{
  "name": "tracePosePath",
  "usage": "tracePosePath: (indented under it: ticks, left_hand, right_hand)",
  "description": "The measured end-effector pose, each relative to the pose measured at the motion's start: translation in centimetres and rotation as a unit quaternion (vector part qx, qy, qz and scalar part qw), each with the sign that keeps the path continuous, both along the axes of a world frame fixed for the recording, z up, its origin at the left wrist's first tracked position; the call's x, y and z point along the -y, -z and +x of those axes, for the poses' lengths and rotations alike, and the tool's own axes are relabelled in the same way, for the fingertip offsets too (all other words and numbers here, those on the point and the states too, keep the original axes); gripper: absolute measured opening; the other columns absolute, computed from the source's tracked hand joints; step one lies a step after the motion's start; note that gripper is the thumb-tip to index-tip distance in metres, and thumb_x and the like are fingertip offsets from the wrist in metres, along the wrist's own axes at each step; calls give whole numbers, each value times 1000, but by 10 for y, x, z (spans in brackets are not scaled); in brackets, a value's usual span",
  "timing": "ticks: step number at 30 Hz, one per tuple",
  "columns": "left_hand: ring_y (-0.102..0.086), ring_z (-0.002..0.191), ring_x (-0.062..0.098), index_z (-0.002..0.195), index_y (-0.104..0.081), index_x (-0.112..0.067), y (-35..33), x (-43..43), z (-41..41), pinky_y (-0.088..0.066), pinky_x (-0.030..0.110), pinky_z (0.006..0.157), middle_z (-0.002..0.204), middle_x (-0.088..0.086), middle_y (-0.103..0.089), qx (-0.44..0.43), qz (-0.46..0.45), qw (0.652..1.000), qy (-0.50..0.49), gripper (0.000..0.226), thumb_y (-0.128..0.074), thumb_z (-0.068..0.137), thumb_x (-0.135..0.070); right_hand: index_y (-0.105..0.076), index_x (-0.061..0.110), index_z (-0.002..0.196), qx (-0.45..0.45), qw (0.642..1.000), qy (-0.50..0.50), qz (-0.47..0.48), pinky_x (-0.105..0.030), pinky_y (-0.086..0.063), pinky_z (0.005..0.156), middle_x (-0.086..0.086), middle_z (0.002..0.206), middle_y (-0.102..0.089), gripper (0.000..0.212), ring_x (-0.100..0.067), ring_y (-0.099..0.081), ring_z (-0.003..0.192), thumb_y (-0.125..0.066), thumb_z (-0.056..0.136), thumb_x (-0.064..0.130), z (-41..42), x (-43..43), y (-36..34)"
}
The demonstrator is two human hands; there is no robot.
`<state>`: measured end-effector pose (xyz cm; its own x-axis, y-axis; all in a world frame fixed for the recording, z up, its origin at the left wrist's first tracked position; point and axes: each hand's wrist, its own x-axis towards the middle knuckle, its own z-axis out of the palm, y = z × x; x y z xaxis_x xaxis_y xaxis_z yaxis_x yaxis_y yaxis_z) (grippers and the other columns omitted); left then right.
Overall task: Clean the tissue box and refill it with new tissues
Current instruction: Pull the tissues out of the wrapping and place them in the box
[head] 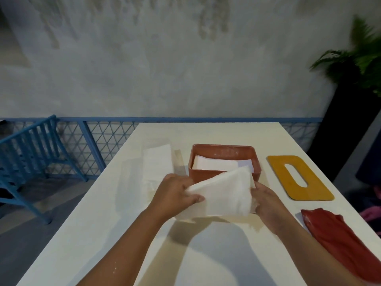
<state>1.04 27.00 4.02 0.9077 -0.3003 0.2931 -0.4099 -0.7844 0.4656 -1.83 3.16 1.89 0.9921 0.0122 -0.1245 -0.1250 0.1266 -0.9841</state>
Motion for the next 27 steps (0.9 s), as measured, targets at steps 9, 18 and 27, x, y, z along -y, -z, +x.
tracePosePath:
  ticks: [9,18,27]
  left_hand:
    - [-51,73,8,59,-44,-34,-15,52,-9,-35,22,61,66,-14,-52,-111,103,987,46,32,-69,75,-45]
    - [-59,75,7,73,-65,-26,5,49,-5,-41,29,78,71,-13,-64,-147,47,988,1,19,-79,63,-34]
    - [-58,74,15,67,-62,-15,19,47,-6,-44,19,60,78,-1,-63,-179,-409,891,-84,26,-81,60,3]
  right_hand:
    - [-51,26,112,51,983,11,-179,-18,-52,68,9,105,-64,61,-10,-63,95,-85,62,20,-19,32,-4]
    - [-61,10,67,-28,984,20,-176,-32,-42,65,0,62,-60,36,-21,-52,70,-56,69,-25,-20,67,27]
    - [-50,11,77,49,987,52,-141,-11,-33,52,1,70,-50,33,-3,-45,61,-39,78,-21,-13,56,13]
